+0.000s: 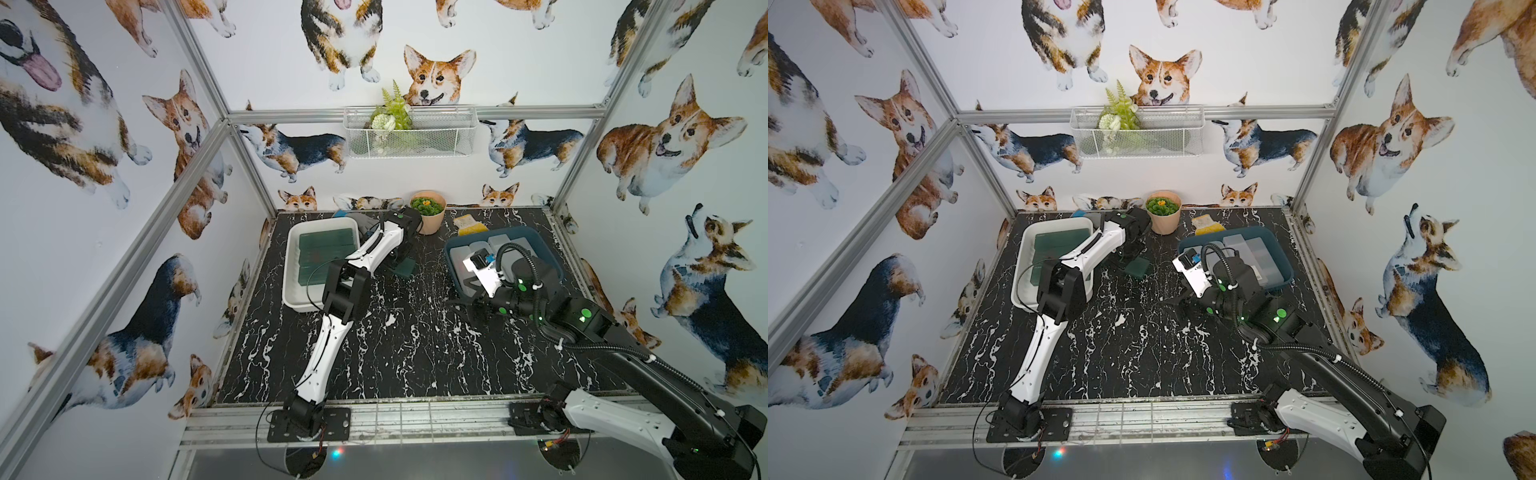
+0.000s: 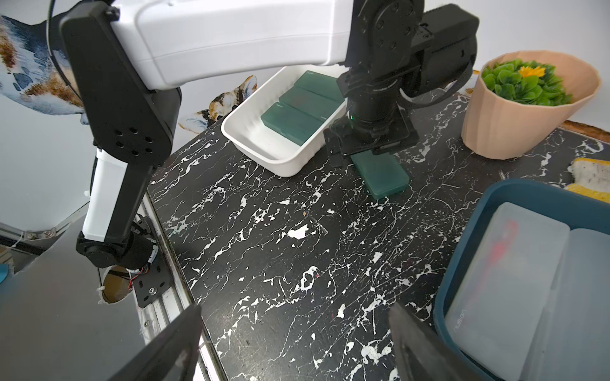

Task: Place the pencil cases by color into the storage box
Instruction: Pick up the pencil case from the center of the board.

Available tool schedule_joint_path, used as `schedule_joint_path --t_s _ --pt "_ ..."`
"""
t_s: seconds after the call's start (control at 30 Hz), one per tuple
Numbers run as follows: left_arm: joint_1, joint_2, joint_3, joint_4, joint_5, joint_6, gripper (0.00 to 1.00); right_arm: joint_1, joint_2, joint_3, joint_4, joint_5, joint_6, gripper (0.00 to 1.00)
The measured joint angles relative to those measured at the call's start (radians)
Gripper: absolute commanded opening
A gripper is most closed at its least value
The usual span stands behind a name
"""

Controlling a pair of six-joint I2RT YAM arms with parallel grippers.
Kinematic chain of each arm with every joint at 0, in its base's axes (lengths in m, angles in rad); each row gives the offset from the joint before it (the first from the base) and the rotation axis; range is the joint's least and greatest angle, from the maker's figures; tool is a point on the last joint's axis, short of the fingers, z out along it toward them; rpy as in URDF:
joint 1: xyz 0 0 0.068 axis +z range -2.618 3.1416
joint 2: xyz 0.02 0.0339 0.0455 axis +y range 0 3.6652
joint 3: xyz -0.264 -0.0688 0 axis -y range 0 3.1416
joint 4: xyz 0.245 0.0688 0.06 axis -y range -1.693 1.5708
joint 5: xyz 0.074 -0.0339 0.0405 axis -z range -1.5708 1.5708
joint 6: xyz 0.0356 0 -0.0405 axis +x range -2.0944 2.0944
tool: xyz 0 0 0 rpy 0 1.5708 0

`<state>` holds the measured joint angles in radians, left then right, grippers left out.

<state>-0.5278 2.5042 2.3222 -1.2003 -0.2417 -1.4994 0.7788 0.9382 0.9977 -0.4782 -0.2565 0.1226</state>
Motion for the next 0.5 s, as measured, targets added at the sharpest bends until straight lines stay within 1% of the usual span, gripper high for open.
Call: schedule_joint_path --t_s 0.4,0.47,0.5 --pt "0.023 0.041 0.002 0.067 -0.006 -0.012 0.96 0.0 0.008 -0.001 -0.013 -0.008 -0.002 0.89" --pt "0.027 0.046 0.002 0.076 -0.006 -0.016 0.94 0.0 0.011 0.0 -0.013 -0.01 -0.003 0.89" --pt "0.03 0.049 0.002 0.078 -0.008 -0.017 0.91 0.0 0.015 0.002 -0.013 -0.01 -0.003 0.89"
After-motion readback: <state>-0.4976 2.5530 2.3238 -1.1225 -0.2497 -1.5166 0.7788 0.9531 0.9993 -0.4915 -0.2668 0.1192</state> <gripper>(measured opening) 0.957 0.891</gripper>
